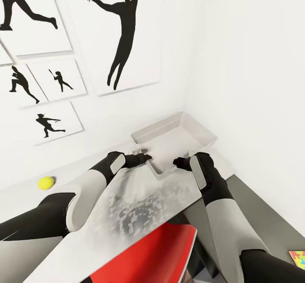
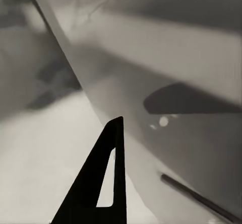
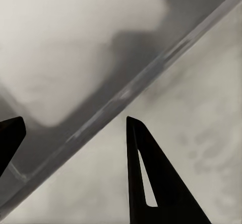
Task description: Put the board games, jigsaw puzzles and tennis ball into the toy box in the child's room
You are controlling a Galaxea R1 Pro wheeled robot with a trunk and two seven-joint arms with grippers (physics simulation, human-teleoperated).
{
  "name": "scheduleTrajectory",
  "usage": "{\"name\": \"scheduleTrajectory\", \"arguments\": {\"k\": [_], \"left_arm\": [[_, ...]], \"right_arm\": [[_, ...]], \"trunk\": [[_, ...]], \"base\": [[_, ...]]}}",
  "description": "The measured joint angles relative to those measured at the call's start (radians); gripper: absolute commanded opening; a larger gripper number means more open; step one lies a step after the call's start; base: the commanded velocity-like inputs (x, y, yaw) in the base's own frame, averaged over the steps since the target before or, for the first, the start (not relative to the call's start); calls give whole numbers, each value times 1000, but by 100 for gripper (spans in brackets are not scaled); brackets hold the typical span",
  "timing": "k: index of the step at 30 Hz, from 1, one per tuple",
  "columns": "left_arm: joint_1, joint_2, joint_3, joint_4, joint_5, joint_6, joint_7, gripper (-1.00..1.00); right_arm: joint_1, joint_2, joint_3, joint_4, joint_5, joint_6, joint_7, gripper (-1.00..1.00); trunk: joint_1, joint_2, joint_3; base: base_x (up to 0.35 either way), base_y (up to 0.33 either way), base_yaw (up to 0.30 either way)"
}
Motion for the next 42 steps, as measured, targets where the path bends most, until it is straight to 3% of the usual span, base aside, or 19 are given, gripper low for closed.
{"name": "scheduleTrajectory", "arguments": {"k": [21, 42], "left_arm": [[0, 0, -8, -2, 11, 0, -2, -100], [0, 0, -6, -1, 9, -1, -3, -100]], "right_arm": [[0, 0, 0, -4, 3, 1, 0, -100], [0, 0, 0, -6, 4, 3, 0, -100]], "trunk": [[0, 0, 28], [1, 1, 35]], "base": [[-11, 5, 0], [-190, 121, 0]]}}
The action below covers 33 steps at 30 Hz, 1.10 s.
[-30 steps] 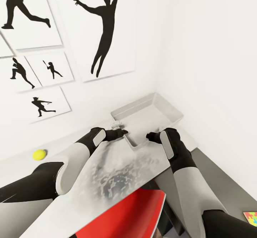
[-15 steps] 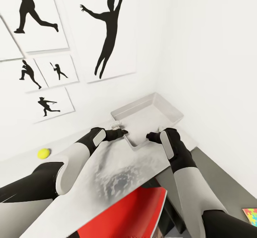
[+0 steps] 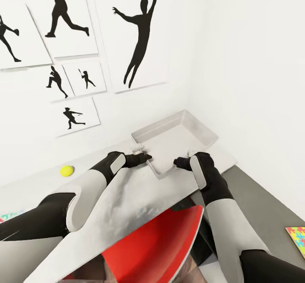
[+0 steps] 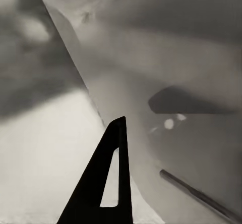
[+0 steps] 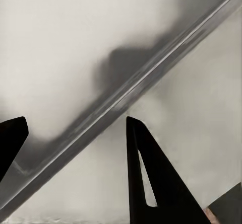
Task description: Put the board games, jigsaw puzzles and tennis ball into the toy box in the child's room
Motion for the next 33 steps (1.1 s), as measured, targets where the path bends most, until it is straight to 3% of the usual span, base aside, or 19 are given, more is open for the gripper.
{"name": "scheduleTrajectory", "arguments": {"k": [19, 33], "left_arm": [[0, 0, 0, 0, 1, 0, 0, -100], [0, 0, 2, -1, 0, 0, -1, -100]], "right_arm": [[0, 0, 0, -1, 0, 1, 0, -100], [0, 0, 3, -2, 3, 0, 1, -100]], "trunk": [[0, 0, 0], [0, 0, 0]], "base": [[-243, 192, 0], [-39, 281, 0]]}}
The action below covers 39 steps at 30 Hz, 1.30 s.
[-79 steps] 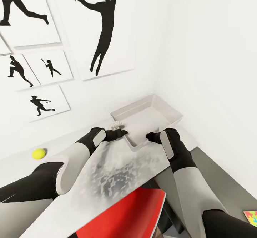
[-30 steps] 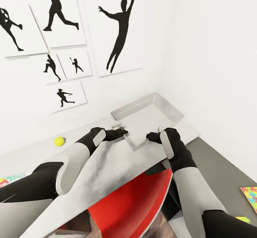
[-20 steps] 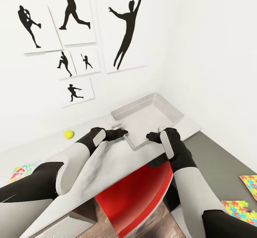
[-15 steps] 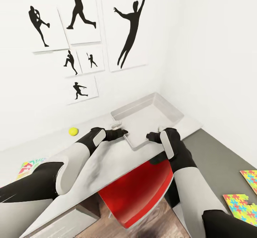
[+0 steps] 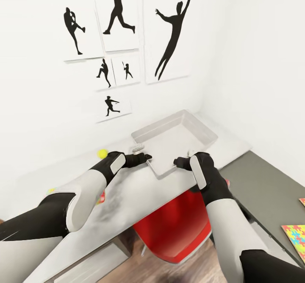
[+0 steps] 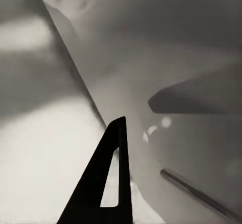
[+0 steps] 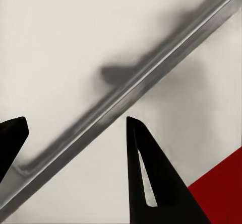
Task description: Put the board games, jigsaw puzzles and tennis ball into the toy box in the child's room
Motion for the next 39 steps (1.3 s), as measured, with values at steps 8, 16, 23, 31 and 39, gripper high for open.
{"name": "scheduleTrajectory", "arguments": {"k": [8, 16, 23, 31, 39], "left_arm": [[0, 0, 1, 0, -1, 1, 0, -100], [0, 0, 2, -1, -2, 2, -1, -100], [0, 0, 3, -1, -3, 2, -1, -100], [0, 0, 3, -1, -3, 2, -1, -100], [0, 0, 3, -1, -2, 3, -1, -100]], "right_arm": [[0, 0, 1, 0, -1, 0, -1, -100], [0, 0, 0, 0, -1, 0, -1, -100], [0, 0, 0, 0, -1, 0, -1, -100], [0, 0, 0, 0, -1, 0, -1, -100], [0, 0, 0, 0, -1, 1, -1, -100]], "trunk": [[0, 0, 0], [0, 0, 0], [0, 0, 0], [0, 0, 0], [0, 0, 0]], "base": [[0, 227, 0], [-15, 47, 0], [-124, 146, 0], [-87, 38, 0], [-193, 11, 0]]}}
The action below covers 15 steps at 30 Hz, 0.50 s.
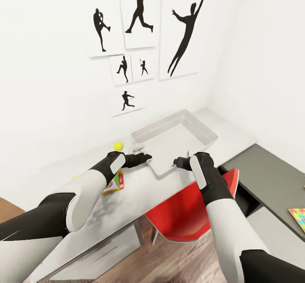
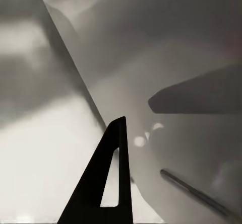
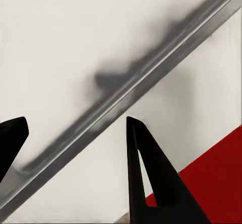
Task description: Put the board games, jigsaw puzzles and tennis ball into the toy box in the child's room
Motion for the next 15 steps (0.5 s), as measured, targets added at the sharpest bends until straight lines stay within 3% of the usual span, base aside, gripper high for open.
{"name": "scheduleTrajectory", "arguments": {"k": [15], "left_arm": [[0, 0, 0, 0, 1, 0, 0, -100]], "right_arm": [[0, 0, 1, 0, 1, 0, 1, -100]], "trunk": [[0, 0, 0]], "base": [[-210, 28, 0]]}}
